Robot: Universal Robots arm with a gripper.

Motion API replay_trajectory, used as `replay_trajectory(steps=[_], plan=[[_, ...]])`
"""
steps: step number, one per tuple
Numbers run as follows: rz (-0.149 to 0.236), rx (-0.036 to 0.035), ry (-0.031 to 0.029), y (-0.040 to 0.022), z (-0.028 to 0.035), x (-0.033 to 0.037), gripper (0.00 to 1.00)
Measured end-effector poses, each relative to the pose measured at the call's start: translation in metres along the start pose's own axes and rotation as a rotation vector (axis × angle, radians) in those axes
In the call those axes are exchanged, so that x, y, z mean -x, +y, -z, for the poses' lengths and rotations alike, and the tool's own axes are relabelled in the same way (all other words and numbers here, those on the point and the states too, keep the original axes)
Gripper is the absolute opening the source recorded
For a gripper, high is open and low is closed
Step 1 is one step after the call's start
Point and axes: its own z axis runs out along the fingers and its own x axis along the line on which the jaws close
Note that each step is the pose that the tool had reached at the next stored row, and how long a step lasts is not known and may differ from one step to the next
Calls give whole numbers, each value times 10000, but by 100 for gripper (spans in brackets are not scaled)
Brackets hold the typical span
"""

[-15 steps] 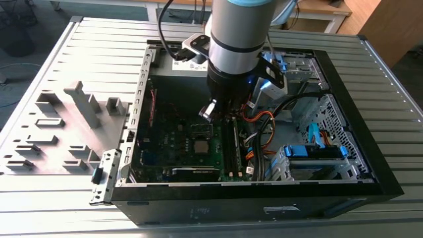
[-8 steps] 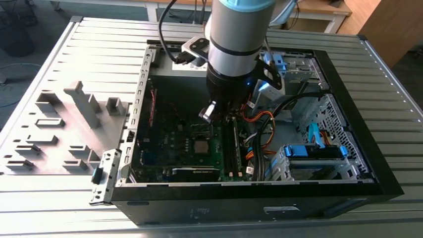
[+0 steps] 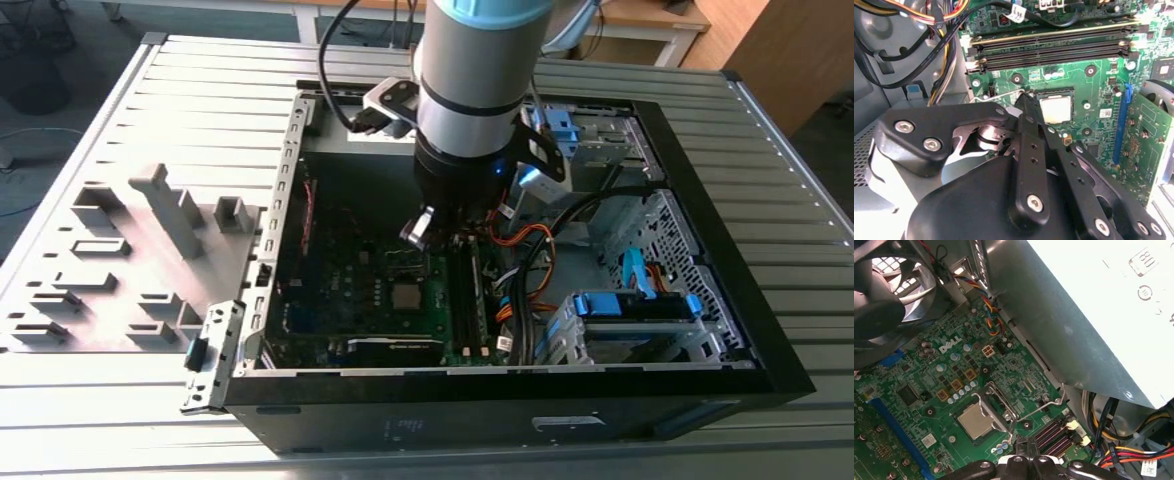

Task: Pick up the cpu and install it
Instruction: 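Close the cpu cover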

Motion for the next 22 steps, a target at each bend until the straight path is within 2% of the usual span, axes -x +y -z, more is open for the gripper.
replay_trajectory(steps=[17,22], plan=[[482,-93,169,-52,-26,-69,11],[590,-94,177,-54,-33,-70,11]])
